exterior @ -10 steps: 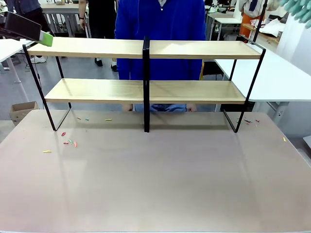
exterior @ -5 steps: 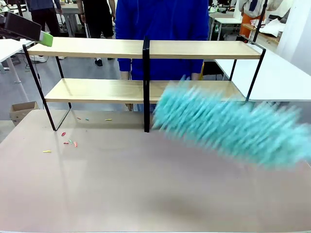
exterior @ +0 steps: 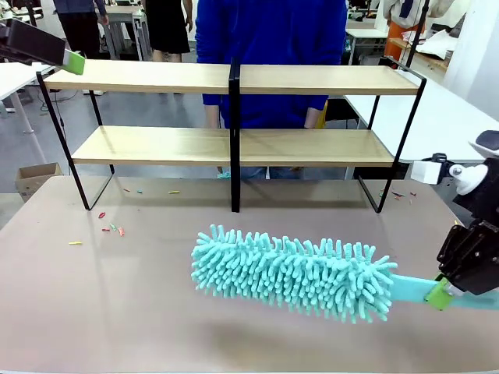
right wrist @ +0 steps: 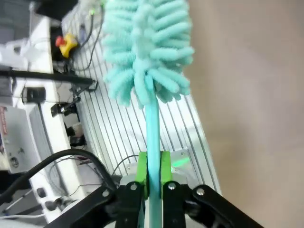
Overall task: Clean the shelves.
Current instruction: Clean another randomly selected level of the Shelf with the Duster.
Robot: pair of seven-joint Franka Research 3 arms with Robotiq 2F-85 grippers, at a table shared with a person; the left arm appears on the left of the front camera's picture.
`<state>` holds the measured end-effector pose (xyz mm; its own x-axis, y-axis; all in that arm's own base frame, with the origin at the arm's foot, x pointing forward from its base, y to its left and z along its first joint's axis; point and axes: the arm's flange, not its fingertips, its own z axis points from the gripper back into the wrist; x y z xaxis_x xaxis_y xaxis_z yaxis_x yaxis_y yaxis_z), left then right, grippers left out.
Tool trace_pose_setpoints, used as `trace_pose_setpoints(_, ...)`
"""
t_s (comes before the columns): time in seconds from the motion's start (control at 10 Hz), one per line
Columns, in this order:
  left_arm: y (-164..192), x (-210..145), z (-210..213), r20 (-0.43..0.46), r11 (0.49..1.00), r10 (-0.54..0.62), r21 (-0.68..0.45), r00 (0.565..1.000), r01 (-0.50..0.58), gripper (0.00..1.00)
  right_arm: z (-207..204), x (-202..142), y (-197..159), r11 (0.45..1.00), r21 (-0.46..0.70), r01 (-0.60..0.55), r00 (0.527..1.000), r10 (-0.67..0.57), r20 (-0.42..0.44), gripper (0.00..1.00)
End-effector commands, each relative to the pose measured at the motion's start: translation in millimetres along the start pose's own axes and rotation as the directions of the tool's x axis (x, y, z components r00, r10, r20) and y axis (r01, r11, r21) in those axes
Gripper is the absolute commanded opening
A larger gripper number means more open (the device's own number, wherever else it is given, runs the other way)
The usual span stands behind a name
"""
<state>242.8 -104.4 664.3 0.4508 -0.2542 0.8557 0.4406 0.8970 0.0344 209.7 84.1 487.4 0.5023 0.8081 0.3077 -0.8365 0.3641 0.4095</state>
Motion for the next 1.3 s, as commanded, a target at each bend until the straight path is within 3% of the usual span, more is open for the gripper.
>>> trace_pose_setpoints(0.0,0,0,1,0.003,1.0,0.002,-0.001,1.0,-0.002,1.0,-16,39,0,0.977,-0.186,0.104,0.995,-0.104,0.01,0.12)
trace_pose_setpoints(0.1,0,0,1,0.003,1.0,0.002,-0.001,1.0,-0.002,1.0,-40,84,-6,0.943,-0.286,0.168,0.984,-0.144,0.102,0.12)
trace_pose_setpoints(0.2,0,0,1,0.003,1.0,0.002,-0.001,1.0,-0.002,1.0,-63,126,-15,0.928,-0.305,0.214,0.969,-0.163,0.184,0.12)
trace_pose_setpoints(0.4,0,0,1,0.003,1.0,0.002,-0.001,1.0,-0.002,1.0,-107,180,-8,0.896,-0.399,0.197,0.978,-0.152,0.143,0.12)
trace_pose_setpoints(0.6,0,0,1,0.003,1.0,0.002,-0.001,1.0,-0.002,1.0,-124,191,-1,0.935,-0.343,0.085,0.994,-0.102,-0.032,0.12)
trace_pose_setpoints(0.7,0,0,1,0.003,1.0,0.002,-0.001,1.0,-0.002,1.0,-119,171,20,0.919,-0.368,0.145,0.985,-0.097,0.144,0.12)
trace_pose_setpoints(0.8,0,0,1,0.003,1.0,0.002,-0.001,1.0,-0.002,1.0,-119,171,20,0.919,-0.368,0.145,0.985,-0.097,0.144,0.12)
trace_pose_setpoints(0.9,0,0,1,0.003,1.0,0.002,-0.001,1.0,-0.002,1.0,-146,189,12,0.924,-0.37,0.093,0.996,-0.08,0.05,0.12)
trace_pose_setpoints(1.0,0,0,1,0.003,1.0,0.002,-0.001,1.0,-0.002,1.0,-155,200,15,0.891,-0.448,0.077,0.997,-0.072,0.028,0.12)
trace_pose_setpoints(1.2,0,0,1,0.003,1.0,0.002,-0.001,1.0,-0.002,1.0,-161,223,1,0.888,-0.441,0.133,0.99,-0.101,0.095,0.12)
